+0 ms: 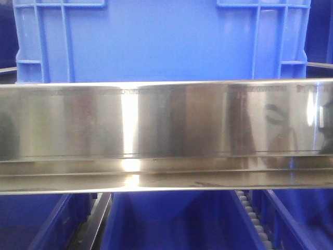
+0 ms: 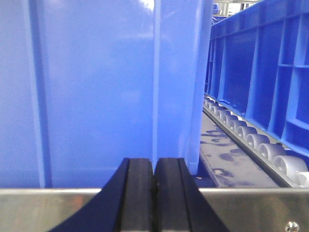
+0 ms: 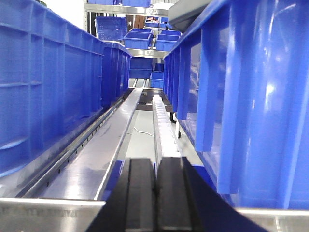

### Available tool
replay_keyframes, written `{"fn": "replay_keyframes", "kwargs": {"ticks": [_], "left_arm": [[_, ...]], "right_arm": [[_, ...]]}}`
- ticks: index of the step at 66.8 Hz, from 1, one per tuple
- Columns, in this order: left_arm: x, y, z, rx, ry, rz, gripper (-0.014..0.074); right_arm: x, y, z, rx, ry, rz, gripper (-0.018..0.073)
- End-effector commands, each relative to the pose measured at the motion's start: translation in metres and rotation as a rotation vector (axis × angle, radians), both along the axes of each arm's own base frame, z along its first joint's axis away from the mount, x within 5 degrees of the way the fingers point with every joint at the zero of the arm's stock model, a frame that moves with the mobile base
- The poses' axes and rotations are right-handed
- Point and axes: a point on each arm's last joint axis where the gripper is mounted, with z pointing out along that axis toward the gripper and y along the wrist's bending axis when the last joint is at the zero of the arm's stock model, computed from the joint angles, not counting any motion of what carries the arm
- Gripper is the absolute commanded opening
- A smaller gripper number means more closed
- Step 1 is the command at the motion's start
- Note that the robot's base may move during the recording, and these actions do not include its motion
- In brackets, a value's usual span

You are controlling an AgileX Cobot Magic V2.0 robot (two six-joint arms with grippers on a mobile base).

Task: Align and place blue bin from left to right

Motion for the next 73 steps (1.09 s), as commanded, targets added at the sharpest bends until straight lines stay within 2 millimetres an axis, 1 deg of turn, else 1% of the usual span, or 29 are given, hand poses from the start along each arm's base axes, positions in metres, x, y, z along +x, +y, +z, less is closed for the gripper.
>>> {"fn": "replay_keyframes", "kwargs": {"ticks": [1,73], "left_arm": [[-0.0004,0.0001,0.0031,-0.005,-0.028,0.001,-0.0111],[-0.0005,0.0001,0.0033,-0.003,-0.031,0.001,-0.0111]], "right_arm": [[-0.0004,-0.0002,0.0024,-0.004,-0.027,-0.003,-0.008],[-0.0004,-0.0002,0.0024,-0.004,-0.027,-0.003,-0.008]]}}
